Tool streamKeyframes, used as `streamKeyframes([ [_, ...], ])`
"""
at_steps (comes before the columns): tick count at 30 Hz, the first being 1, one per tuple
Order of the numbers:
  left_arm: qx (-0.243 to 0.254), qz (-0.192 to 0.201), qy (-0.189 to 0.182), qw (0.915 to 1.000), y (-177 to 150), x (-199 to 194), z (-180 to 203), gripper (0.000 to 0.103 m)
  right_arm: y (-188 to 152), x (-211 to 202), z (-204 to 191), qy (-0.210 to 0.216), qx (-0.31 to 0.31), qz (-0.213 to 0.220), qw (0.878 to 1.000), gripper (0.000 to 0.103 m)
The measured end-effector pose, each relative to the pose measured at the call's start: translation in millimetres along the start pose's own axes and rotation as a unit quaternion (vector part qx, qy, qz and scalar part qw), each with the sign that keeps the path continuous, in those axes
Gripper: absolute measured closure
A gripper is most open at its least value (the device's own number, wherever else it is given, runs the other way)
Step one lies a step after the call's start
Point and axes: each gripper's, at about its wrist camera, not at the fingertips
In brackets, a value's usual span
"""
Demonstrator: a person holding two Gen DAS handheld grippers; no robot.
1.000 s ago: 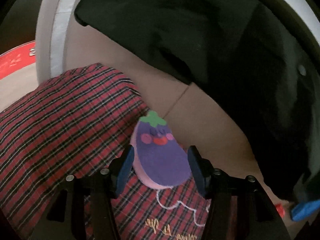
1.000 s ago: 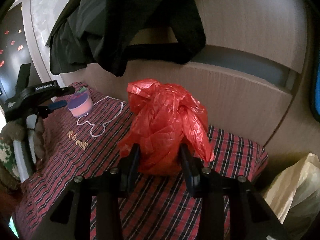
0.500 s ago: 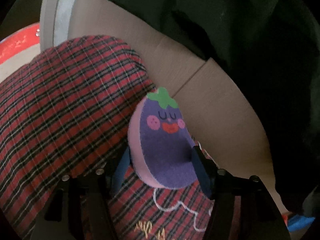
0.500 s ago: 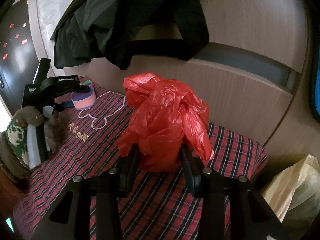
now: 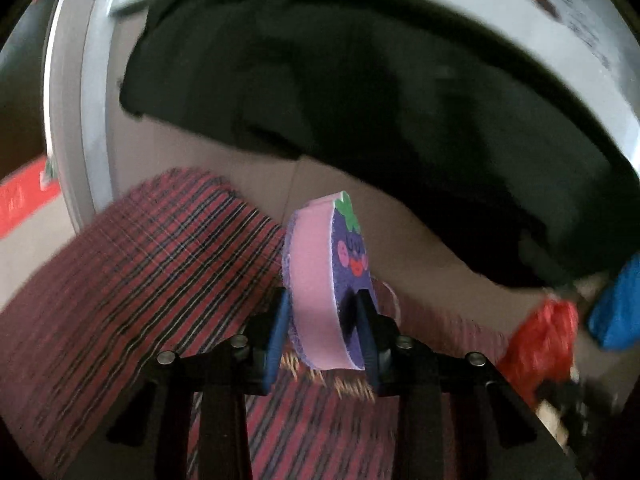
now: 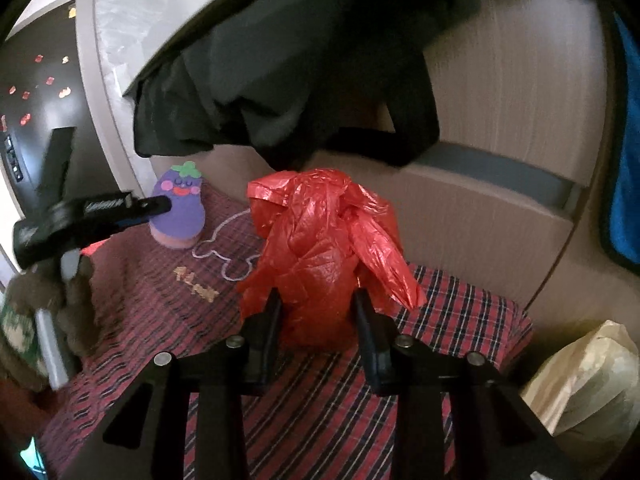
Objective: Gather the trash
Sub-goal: 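Lift the red bag and eggplant sponge and carry both over the bin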
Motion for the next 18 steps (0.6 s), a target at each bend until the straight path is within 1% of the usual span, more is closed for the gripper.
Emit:
streamKeyframes([
  [2,0.032,0.018,0.004,0.9993,-17,-25,15,0.069,1,-10,-3,0.0,-0.001,0.005,1.0,0.072],
  [4,0.053,0.031,0.006,0.9981,-31,-44,26,0.069,0,-20,-5,0.0,0.001,0.011,1.0,0.072],
  [8,0.08,0.059,0.003,0.995,-54,-72,50,0.069,-3,-47,-8,-0.003,0.0,0.025,1.0,0.072],
  [11,0.085,0.068,-0.003,0.9941,-68,-90,60,0.069,-9,-71,-11,-0.009,-0.008,0.037,0.999,0.072],
  [14,0.08,0.068,-0.022,0.9942,-83,-106,66,0.069,-16,-94,-16,-0.02,-0.018,0.048,0.998,0.072],
  [18,0.085,0.081,-0.029,0.9926,-100,-133,82,0.069,-26,-123,-18,-0.03,-0.024,0.065,0.997,0.072],
])
Point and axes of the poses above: each gripper's, at about its wrist camera, not at the fingertips, and x roughly the way its jaws point, z to its right, y to its top, and after that the axes turned 6 degrees about -x, right-handed
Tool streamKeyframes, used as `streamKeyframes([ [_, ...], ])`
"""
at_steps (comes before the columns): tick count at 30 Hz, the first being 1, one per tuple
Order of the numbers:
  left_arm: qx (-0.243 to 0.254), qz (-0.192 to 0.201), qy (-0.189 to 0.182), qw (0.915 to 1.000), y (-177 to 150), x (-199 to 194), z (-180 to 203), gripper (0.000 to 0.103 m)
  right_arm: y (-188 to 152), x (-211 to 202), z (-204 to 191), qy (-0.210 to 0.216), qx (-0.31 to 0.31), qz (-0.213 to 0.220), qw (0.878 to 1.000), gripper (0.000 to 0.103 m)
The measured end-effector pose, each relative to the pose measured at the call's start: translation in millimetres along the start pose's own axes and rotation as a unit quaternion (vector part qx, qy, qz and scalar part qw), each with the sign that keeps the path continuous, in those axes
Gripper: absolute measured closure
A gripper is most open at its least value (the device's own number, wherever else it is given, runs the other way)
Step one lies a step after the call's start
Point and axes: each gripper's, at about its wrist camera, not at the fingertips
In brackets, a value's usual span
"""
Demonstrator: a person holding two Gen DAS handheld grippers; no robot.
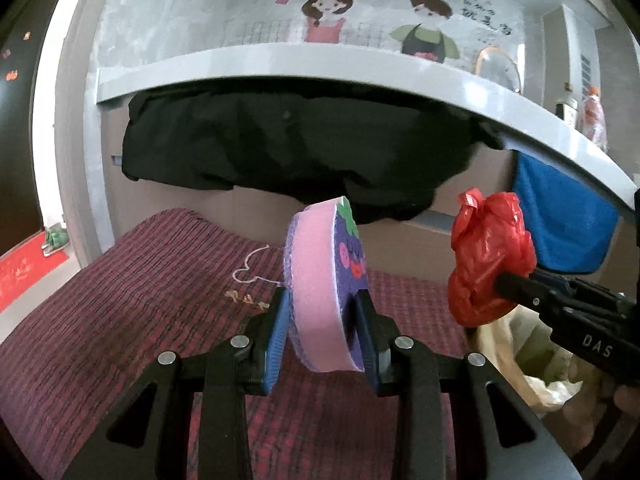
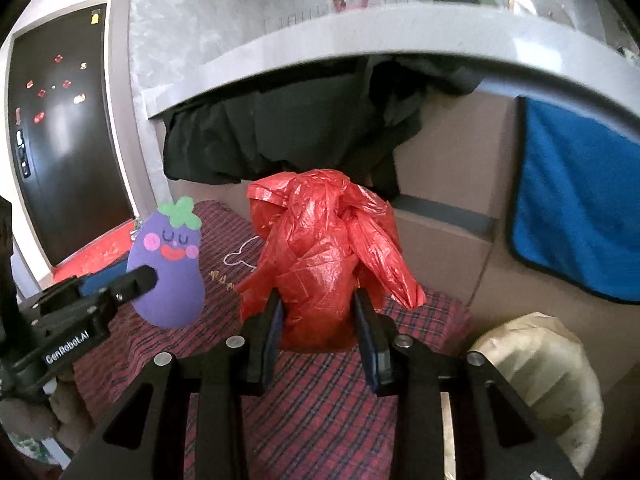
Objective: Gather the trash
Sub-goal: 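Lift the red bag and eggplant sponge and carry both over the bin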
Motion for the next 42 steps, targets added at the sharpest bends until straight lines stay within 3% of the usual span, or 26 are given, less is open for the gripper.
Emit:
streamKeyframes([
  [17,0.062,0.055,-0.039,0.9958,8,-52,95,0.073,-12,-85,38,-0.038,0.013,0.056,0.998,0.072],
  [21,0.077,0.06,-0.047,0.9942,6,-43,120,0.073,-15,-97,54,-0.057,0.018,0.064,0.996,0.072],
  [25,0.044,0.012,-0.051,0.9977,6,-13,112,0.074,-21,-90,73,-0.059,0.037,0.055,0.996,0.072],
  [32,0.04,0.023,-0.051,0.9976,0,0,116,0.074,-28,-85,97,-0.068,0.056,0.051,0.995,0.072],
  [42,0.066,0.043,-0.102,0.9916,-11,11,190,0.074,-38,-113,129,-0.131,0.041,0.068,0.988,0.072],
])
Point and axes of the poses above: each gripper's, at about its wrist camera, not at the fingertips, and x roughly the way its jaws point, z to its right, y to its top, and after that the axes turned 6 degrees about -x, right-handed
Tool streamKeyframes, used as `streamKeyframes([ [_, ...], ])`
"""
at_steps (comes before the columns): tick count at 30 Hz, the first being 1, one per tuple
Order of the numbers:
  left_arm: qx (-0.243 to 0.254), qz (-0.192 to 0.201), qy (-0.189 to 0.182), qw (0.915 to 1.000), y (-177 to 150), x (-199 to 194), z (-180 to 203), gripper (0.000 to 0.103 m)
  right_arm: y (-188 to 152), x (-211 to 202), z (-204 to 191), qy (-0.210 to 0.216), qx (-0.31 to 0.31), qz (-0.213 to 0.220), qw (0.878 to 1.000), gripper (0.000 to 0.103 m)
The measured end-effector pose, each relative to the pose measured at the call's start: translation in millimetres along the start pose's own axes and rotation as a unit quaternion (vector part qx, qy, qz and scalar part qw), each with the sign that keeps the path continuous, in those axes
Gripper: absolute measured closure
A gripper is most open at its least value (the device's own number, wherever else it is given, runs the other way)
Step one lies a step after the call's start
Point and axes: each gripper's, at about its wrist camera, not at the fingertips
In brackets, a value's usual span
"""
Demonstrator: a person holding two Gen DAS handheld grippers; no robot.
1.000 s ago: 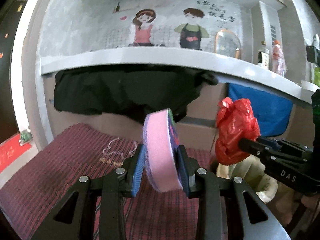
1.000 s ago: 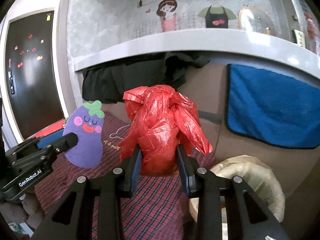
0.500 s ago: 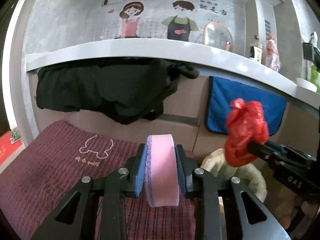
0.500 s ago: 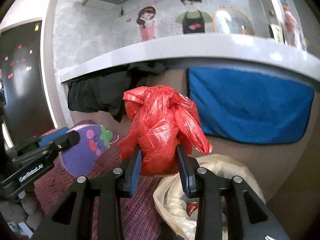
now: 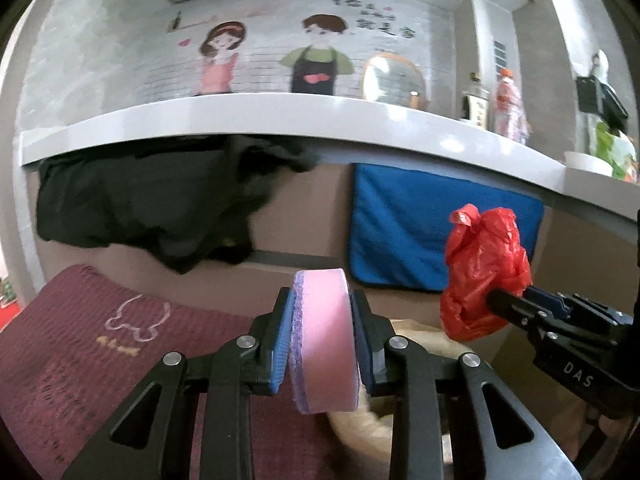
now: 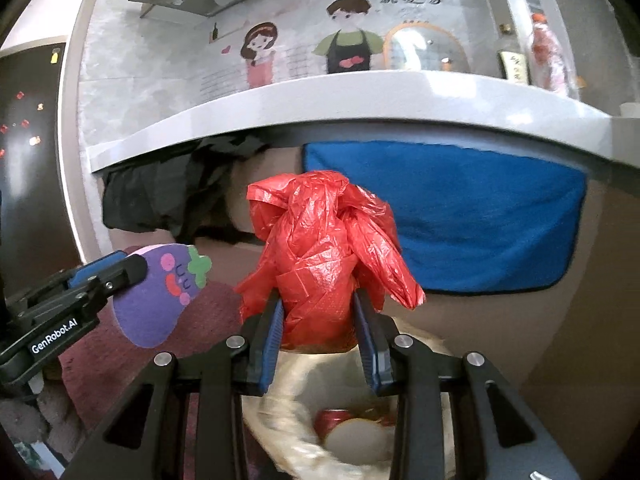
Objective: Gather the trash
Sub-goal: 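Lift the red bag and eggplant sponge and carry both over the bin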
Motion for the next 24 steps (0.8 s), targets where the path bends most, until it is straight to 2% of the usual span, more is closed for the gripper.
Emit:
streamKeyframes([
  [9,0.037,-0.004,-0.025,0.999,-27,22,44,0.074,-23,-2,39,-0.027,0.028,-0.014,0.999,0.072],
  [24,0.033,-0.054,-0.033,0.9974,-61,57,50,0.074,-57,22,55,-0.025,0.059,-0.06,0.996,0.072],
])
Point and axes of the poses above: each gripper's, at about its wrist camera, not at the fingertips, and x roughly the way its jaws point, z to its right, y to its top, and after that the axes turned 6 degrees about -x, right-handed
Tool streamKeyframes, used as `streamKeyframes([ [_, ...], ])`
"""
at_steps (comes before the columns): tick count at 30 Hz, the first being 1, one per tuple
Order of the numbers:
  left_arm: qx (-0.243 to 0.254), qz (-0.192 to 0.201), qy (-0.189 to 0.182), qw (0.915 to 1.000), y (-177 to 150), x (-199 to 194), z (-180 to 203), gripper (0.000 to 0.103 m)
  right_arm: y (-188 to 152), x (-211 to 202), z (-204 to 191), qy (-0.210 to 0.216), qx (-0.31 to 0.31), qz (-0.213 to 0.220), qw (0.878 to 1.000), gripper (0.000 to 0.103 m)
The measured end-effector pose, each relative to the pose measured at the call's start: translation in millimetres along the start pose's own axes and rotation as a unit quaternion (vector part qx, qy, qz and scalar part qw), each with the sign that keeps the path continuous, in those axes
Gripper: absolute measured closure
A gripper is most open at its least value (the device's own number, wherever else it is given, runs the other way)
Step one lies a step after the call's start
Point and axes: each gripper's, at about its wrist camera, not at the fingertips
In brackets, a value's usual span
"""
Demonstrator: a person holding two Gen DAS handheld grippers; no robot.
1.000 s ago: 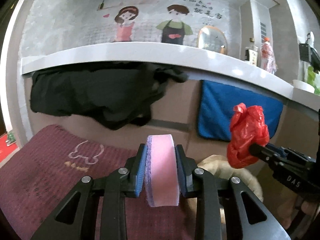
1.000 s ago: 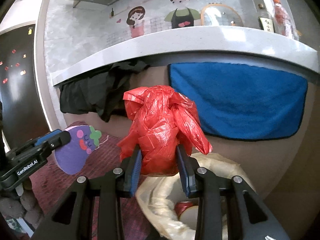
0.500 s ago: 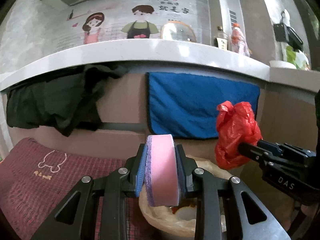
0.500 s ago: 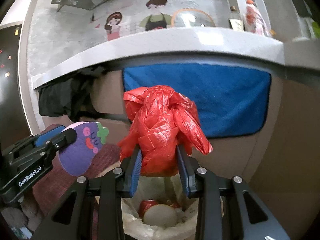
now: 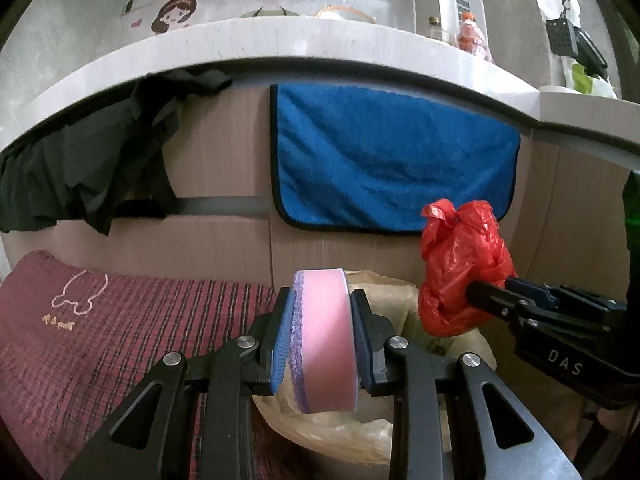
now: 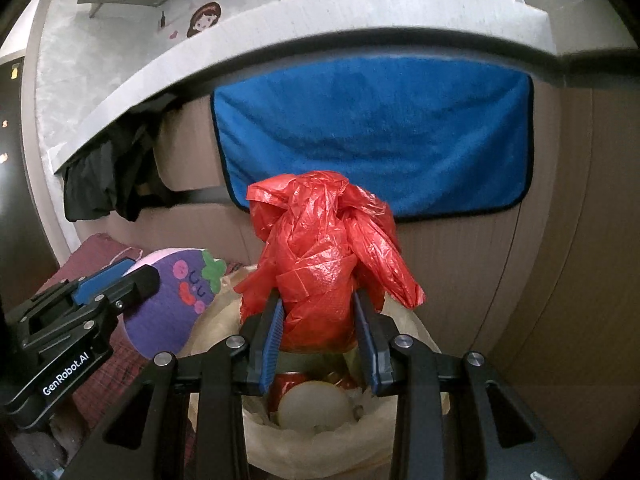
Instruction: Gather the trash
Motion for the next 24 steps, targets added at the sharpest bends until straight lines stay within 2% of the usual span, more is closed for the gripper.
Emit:
streamKeyframes([
  [3,-0.004,-0.005,-0.005,1.0,-1,6,-2,0.073,-3,5,3,0.005,0.011,-0.009,1.0,0.071],
  [6,-0.008,-0.016,-0.032,0.9993,-1,16,-3,0.072,-5,11,7,0.01,0.022,-0.013,1.0,0.068],
  [9,-0.029,-0.04,-0.063,0.9968,0,25,-10,0.06,-6,15,6,0.017,0.023,-0.018,0.999,0.064],
  [11,-0.041,-0.042,-0.06,0.9965,1,26,-15,0.05,-7,15,4,0.01,0.021,-0.02,1.0,0.061],
  [18,-0.058,-0.071,-0.031,0.9953,3,8,-33,0.047,-11,-2,-5,0.0,0.026,-0.027,0.999,0.059],
  [24,-0.059,-0.072,0.002,0.9957,2,-60,-48,0.047,-16,-43,-26,0.003,0.021,-0.029,0.999,0.059],
])
Point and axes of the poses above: each gripper's, at about its wrist camera, not at the fingertips, and x roughly the way its jaws point, z to its right, y to its top, and after that the axes turned 6 degrees about -x, right-handed
